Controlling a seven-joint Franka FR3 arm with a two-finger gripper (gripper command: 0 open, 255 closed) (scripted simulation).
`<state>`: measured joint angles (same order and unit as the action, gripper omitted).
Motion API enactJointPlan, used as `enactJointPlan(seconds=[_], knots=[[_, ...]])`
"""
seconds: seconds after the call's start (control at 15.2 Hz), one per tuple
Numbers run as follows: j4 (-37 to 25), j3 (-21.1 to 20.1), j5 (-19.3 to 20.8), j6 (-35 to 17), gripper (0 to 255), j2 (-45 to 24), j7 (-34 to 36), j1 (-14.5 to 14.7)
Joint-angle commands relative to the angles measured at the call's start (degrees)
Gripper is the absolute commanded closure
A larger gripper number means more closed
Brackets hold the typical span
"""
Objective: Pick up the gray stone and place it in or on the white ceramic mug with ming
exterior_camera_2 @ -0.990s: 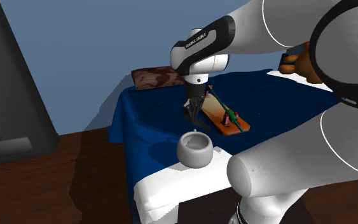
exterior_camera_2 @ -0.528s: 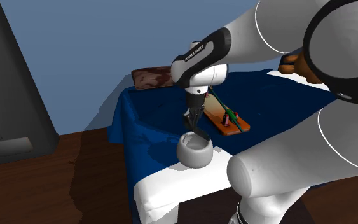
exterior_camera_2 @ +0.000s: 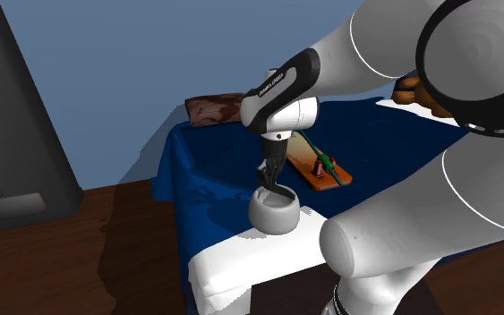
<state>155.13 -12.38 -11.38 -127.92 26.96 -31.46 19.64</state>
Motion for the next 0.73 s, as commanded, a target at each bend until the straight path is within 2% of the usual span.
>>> enactJointPlan(seconds=[0.0,0.26,0.33,0.66], knots=[[0.5,0.0,0.1,-0.2,255,-0.4,0.0,-0.1],[0.5,0.0,0.1,-0.2,255,-0.4,0.0,-0.2],[0.5,0.0,0.1,-0.3,0,-0.6,-0.1,-0.2],[0.5,0.0,0.1,-0.2,0,-0.4,0.0,-0.2]])
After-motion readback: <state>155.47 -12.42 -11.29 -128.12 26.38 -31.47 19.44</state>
